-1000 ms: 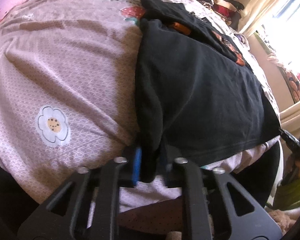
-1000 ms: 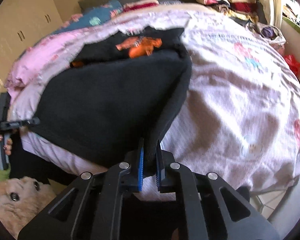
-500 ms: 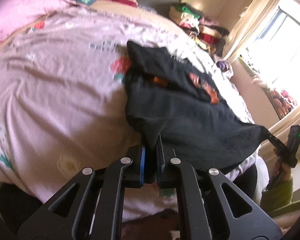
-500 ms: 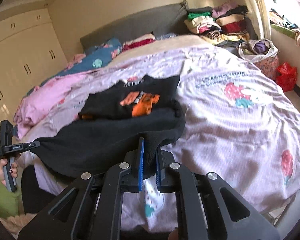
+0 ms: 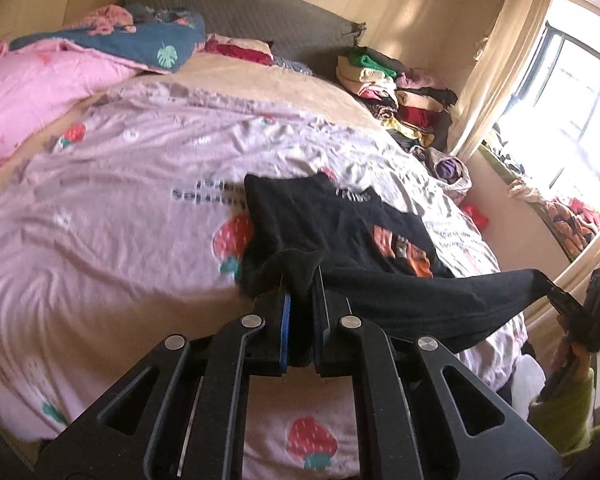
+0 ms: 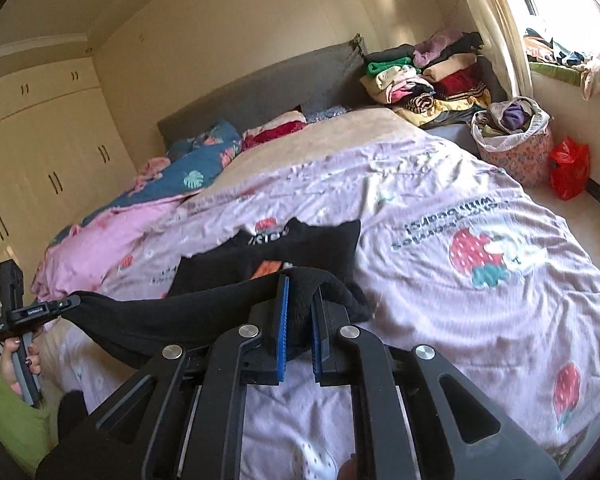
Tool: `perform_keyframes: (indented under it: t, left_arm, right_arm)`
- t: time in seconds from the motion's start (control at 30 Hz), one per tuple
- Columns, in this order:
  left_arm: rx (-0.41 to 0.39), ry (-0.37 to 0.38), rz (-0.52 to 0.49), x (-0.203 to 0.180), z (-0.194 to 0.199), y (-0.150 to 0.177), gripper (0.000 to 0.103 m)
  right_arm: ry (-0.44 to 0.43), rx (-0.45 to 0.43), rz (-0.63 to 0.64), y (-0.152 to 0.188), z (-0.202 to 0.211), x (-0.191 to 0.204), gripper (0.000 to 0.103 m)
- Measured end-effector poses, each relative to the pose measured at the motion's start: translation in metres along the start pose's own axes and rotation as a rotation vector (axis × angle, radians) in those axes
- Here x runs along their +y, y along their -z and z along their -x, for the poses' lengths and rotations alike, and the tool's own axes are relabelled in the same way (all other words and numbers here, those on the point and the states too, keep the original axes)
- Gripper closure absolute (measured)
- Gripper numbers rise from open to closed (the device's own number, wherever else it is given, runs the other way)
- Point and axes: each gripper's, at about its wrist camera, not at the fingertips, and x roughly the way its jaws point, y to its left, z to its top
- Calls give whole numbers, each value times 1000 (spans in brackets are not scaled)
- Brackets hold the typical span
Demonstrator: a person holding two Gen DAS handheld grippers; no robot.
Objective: Fold small clothes
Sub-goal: 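Lift the hem with both grippers and fold it toward the collar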
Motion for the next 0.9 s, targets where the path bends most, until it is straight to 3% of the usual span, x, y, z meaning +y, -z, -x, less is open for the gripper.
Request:
perform_keyframes:
  t: [0.33, 0.9]
  left_arm:
    - [-32, -9, 16, -1, -10, -41, 101]
    - [-41, -25, 18, 10, -78, -91, 101]
  right_arm:
    - [37, -60, 0, -32, -19, 7, 95]
    - [136, -80, -38, -56, -86, -9, 95]
